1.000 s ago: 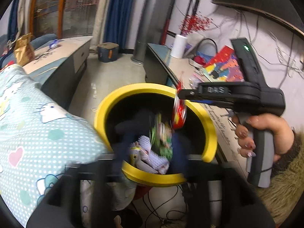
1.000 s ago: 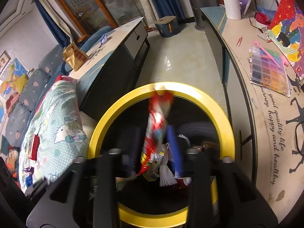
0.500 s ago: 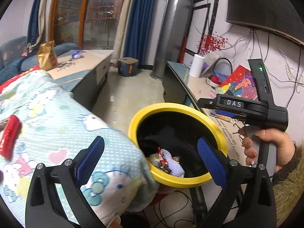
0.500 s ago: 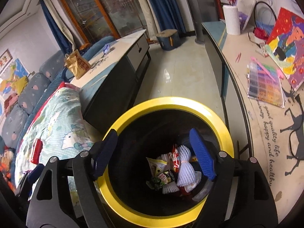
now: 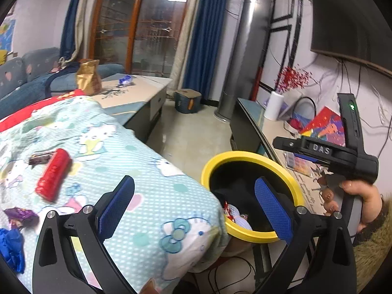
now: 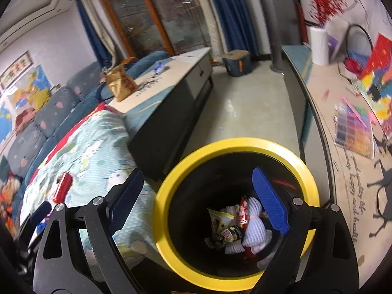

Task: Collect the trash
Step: 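Move both open tools back over the red can and blue glove on the bed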

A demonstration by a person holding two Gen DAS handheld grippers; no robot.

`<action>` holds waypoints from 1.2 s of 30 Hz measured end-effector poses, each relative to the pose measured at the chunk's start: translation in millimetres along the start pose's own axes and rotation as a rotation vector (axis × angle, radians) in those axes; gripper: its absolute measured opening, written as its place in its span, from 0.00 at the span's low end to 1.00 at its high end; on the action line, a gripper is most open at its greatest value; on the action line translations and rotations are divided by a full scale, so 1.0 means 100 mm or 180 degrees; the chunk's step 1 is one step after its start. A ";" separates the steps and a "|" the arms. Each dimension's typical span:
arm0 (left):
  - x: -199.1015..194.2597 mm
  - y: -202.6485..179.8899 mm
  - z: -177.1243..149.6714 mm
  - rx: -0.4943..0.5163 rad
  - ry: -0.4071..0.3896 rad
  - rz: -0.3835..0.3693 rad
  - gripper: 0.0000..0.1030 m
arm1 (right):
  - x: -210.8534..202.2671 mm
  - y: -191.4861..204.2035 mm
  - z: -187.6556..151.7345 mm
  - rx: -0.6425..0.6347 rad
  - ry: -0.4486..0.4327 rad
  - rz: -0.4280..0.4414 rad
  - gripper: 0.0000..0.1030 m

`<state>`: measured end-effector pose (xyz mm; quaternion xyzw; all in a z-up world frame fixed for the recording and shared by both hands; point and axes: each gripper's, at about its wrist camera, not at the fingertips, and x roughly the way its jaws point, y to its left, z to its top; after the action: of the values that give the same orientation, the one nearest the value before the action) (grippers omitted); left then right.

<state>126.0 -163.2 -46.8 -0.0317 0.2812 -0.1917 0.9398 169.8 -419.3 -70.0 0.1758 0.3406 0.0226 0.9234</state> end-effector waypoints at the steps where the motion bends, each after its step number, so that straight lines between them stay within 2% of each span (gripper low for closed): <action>1: -0.03 0.05 0.00 -0.0024 -0.0017 0.0023 0.93 | -0.01 0.04 0.00 -0.0039 -0.0020 0.0021 0.80; 16: -0.40 0.51 0.04 -0.0327 -0.0211 0.0309 0.93 | -0.08 0.69 -0.11 -0.0493 -0.0028 0.0308 0.80; 36: -0.74 1.03 -0.01 -0.0576 -0.0369 0.0662 0.93 | -0.10 1.26 -0.31 -0.0848 0.0035 0.0547 0.81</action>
<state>104.5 -40.2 -26.6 -0.0981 0.2443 -0.0651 0.9625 151.9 -292.9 -42.5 0.0802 0.3233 0.1475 0.9313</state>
